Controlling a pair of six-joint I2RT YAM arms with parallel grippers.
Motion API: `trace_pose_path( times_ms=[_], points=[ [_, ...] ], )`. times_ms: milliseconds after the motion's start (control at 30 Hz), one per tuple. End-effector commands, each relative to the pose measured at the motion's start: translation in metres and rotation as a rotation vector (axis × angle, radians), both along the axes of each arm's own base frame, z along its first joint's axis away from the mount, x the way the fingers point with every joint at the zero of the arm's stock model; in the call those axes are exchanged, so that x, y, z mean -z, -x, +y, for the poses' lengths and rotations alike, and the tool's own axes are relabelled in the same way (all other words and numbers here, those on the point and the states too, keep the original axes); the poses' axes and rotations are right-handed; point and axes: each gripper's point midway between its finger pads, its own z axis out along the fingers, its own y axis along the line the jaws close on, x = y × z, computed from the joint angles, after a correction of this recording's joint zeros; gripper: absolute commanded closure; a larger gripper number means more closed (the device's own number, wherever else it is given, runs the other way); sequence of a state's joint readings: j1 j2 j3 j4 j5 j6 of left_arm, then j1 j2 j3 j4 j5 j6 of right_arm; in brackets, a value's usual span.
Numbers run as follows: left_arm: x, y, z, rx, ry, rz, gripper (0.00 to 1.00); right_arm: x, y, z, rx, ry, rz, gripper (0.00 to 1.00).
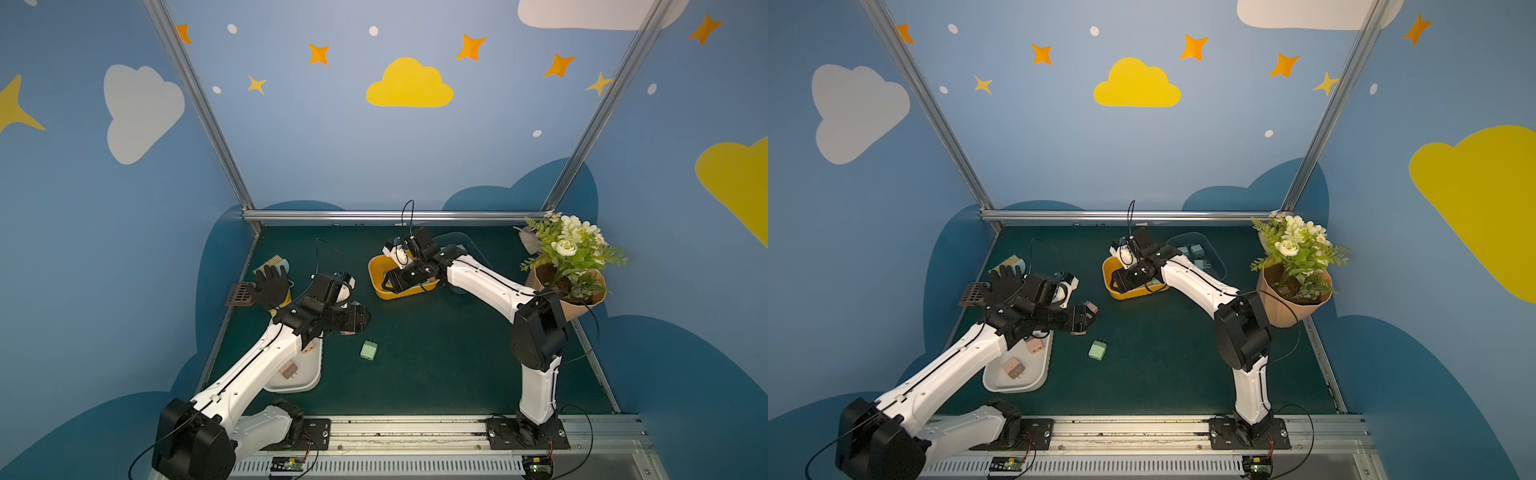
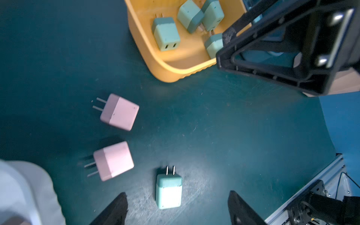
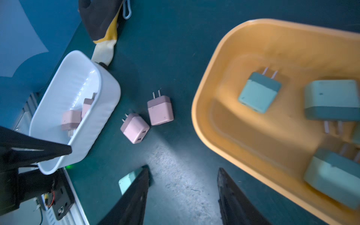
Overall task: Place the plugs by color into the storage box
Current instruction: Place the plug in the storage box.
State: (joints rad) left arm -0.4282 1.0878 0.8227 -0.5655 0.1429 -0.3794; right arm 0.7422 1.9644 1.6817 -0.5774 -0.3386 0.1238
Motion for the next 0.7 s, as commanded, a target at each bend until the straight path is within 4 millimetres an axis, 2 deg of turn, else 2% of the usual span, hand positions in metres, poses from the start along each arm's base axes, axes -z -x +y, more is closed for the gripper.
trace_pose_path(
  times_ms=[0,167,333,433,667],
  points=[
    [0.009,0.020,0.014,-0.050,-0.015,0.044,0.19,-0.017,0.023,0.021,-0.078,-0.070,-0.011,0.42],
    [0.015,0.040,0.023,-0.084,0.002,0.059,0.19,-0.008,0.053,0.035,-0.154,-0.057,-0.001,0.42],
    [0.024,0.049,0.039,-0.144,-0.028,0.049,0.20,0.009,0.081,0.047,-0.214,-0.049,-0.023,0.46],
    [0.016,0.049,0.040,-0.148,-0.015,0.019,0.20,0.019,0.094,0.053,-0.239,-0.019,-0.044,0.46],
    [0.011,0.050,0.046,-0.172,-0.022,-0.034,0.19,0.042,0.122,0.057,-0.283,0.071,-0.136,0.38]
  ],
)
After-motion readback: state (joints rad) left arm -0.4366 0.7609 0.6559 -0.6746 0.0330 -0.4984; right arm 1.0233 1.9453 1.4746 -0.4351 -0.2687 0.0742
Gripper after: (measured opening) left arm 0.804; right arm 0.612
